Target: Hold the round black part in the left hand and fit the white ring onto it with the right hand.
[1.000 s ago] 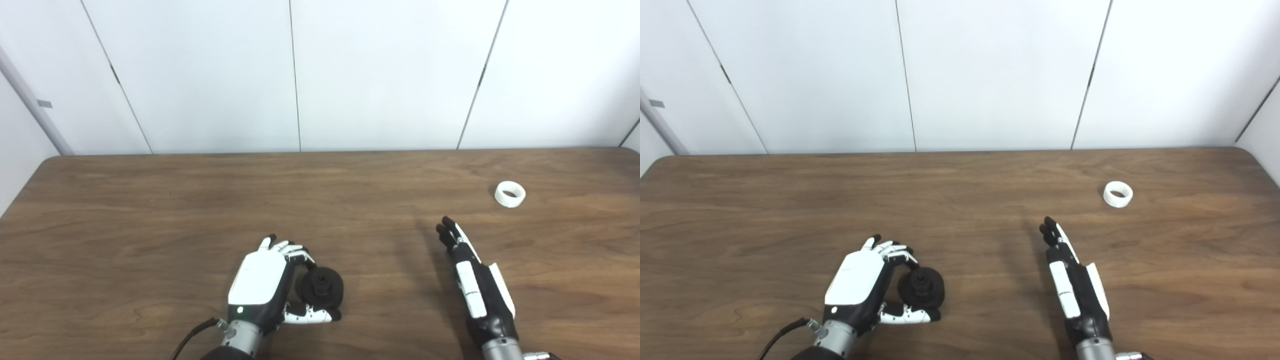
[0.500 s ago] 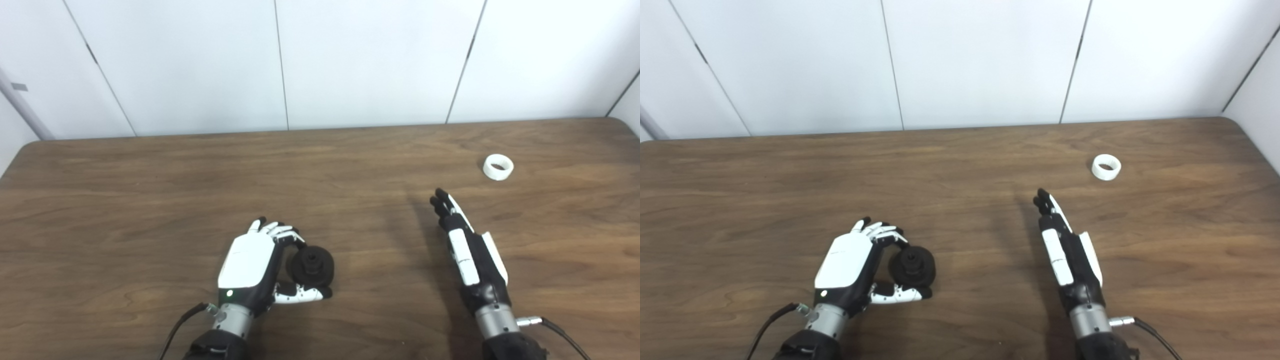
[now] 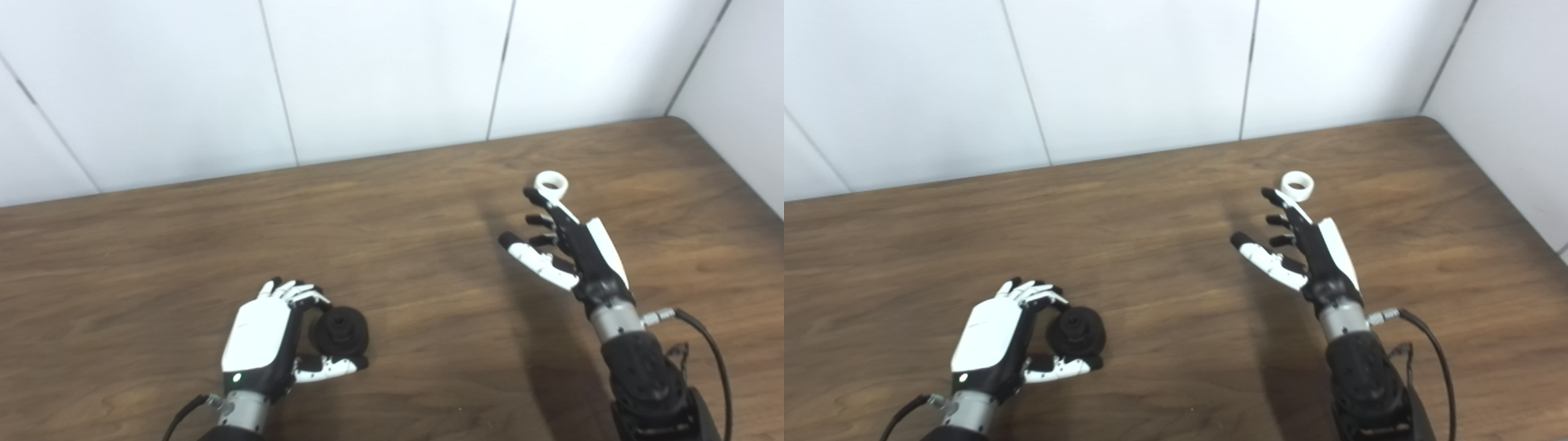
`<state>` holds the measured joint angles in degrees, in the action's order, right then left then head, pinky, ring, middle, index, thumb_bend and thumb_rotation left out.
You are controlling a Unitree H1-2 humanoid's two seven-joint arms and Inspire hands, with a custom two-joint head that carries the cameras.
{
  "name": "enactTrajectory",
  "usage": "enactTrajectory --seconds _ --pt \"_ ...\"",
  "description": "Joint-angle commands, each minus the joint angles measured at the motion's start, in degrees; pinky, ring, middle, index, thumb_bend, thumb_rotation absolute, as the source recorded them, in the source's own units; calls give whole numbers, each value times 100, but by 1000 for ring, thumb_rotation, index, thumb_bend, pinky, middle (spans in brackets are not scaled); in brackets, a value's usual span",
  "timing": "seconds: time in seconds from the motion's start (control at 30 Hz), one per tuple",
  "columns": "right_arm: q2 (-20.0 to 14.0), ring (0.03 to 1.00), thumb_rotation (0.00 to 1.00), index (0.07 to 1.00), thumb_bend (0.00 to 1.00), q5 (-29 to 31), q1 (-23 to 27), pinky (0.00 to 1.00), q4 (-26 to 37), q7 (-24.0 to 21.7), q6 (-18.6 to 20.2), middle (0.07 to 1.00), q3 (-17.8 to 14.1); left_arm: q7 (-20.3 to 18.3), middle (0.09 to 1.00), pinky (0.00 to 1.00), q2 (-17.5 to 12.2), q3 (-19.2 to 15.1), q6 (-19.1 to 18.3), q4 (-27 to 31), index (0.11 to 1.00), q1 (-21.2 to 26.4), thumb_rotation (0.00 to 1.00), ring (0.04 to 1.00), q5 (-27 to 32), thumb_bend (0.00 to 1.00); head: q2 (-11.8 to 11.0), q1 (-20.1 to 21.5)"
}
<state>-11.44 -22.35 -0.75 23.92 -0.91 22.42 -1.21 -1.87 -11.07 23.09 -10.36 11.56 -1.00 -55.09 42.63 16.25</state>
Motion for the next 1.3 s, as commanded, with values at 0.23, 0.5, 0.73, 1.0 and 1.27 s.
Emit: enactTrajectory --seconds 0.23,0.5,0.73,1.0,1.27 --pt "-448 932 431 832 653 -1012 757 922 -14 -184 317 915 280 -465 785 950 -386 -88 -151 -225 483 -205 52 867 30 524 -85 700" --pt "-709 976 326 794 679 -1548 1368 964 -554 -436 442 943 242 -442 784 941 -550 -143 -100 -261 484 -210 52 870 125 524 -171 1030" --pt "-1107 997 358 787 718 -1607 1815 1000 -1248 -482 345 959 206 -399 777 941 -573 -190 -39 -314 484 -246 52 870 185 524 -212 1082" --pt "-1383 1000 308 781 762 -1515 2212 1000 -2107 -392 368 989 65 -474 780 951 -567 -220 -72 -307 483 -256 52 879 246 525 -212 1082" --pt "-1743 1000 308 788 771 -1604 2604 1000 -2804 -558 432 1000 150 -348 778 946 -601 -264 22 -330 483 -305 52 873 323 525 -232 1017"
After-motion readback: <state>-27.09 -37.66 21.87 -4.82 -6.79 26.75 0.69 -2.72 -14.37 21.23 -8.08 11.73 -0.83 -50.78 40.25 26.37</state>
